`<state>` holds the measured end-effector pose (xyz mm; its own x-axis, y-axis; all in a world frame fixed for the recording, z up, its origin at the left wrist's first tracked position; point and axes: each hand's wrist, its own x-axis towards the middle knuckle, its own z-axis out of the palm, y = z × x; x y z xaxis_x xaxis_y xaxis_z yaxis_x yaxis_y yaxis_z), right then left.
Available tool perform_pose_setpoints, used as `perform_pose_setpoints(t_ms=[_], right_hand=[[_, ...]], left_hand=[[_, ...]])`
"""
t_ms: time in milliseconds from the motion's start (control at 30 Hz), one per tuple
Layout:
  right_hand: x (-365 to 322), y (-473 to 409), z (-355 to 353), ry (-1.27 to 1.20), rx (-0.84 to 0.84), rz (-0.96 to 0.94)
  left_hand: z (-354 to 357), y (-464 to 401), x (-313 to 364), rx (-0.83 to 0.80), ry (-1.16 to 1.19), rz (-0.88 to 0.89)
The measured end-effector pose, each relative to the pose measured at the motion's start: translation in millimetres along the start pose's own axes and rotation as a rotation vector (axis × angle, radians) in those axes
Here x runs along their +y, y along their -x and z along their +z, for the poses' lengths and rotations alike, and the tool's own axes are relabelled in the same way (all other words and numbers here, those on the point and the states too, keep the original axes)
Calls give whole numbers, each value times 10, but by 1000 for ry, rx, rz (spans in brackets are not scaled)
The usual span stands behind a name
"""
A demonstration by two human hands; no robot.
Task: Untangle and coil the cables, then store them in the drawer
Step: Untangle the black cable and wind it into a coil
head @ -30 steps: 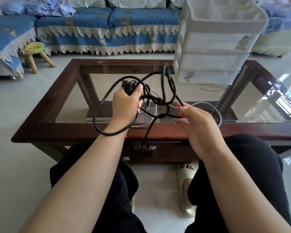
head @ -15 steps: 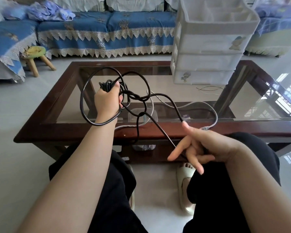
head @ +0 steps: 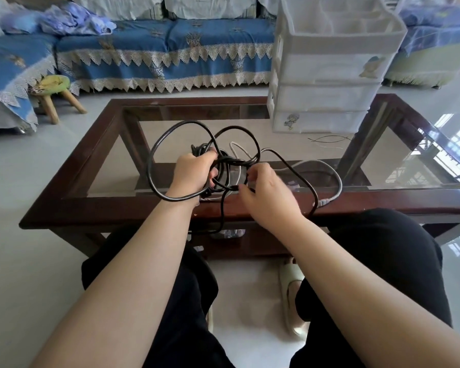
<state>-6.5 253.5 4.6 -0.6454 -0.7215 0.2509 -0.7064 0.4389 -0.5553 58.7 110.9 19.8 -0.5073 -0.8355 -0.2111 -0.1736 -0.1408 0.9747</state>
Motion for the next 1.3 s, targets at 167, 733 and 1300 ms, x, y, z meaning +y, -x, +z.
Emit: perform_pose_setpoints(t_ms=[167, 733, 1300], right_hand=[[31, -39, 67, -38, -188, 106], [539, -307, -802, -2334, -22, 364], [-35, -28, -144, -305, -146, 168]], left_hand=[[-15, -48, -63, -84, 54, -63], [-167, -102, -7, 78, 86, -85], [-58, 140, 64, 10, -82, 173]])
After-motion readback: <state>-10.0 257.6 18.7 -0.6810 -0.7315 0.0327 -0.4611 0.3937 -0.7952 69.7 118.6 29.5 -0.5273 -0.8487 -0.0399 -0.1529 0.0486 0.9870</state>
